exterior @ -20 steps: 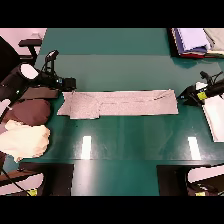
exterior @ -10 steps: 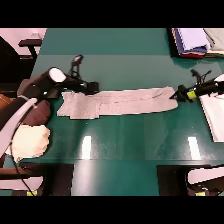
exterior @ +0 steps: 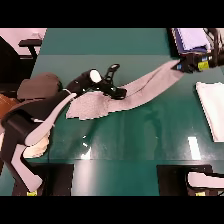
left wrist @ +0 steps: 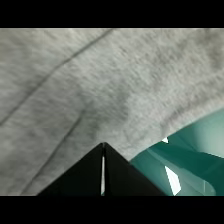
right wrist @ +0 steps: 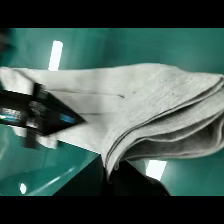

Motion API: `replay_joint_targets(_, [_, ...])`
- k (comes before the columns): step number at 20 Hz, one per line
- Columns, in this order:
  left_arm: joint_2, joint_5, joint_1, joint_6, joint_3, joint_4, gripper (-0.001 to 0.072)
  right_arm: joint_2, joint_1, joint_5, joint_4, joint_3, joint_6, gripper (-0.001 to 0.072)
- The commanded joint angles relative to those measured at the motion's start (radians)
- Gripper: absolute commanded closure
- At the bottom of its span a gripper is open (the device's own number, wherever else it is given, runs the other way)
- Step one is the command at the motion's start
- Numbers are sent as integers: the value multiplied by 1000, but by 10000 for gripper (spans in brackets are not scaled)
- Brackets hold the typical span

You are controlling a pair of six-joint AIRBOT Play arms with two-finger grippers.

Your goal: Fold the shirts.

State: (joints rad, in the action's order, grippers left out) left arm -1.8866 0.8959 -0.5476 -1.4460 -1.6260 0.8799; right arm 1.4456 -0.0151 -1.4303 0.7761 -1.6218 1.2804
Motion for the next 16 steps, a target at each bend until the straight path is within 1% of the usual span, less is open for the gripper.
replay_joint_targets(1, [-79, 30, -29, -30, -84, -5, 683, -26, -95, -10, -26, -94, 39, 702])
replay_joint_targets(2, [-83, 26, -29, -48, -84, 4, 683, -26, -122, -9, -26, -105, 40, 702])
replay_joint_targets(7, [-84, 29, -26, -47, -84, 44, 683, -26, -232, 29, -38, -130, 40, 702])
replay_joint_targets(9, [-65, 70, 3, -49, -90, 51, 684, -15, -261, 44, -83, -130, 39, 702])
replay_joint_targets(11, [-5, 101, 59, -50, -91, 89, 684, 4, -298, 52, -127, -130, 35, 702])
replay_joint_targets(13, [97, 135, 138, -50, -91, 157, 684, 31, -354, 72, -164, -130, 24, 702])
replay_joint_targets(16, [278, 193, 288, -47, -91, 266, 683, 90, -498, 189, -220, -130, -48, 701])
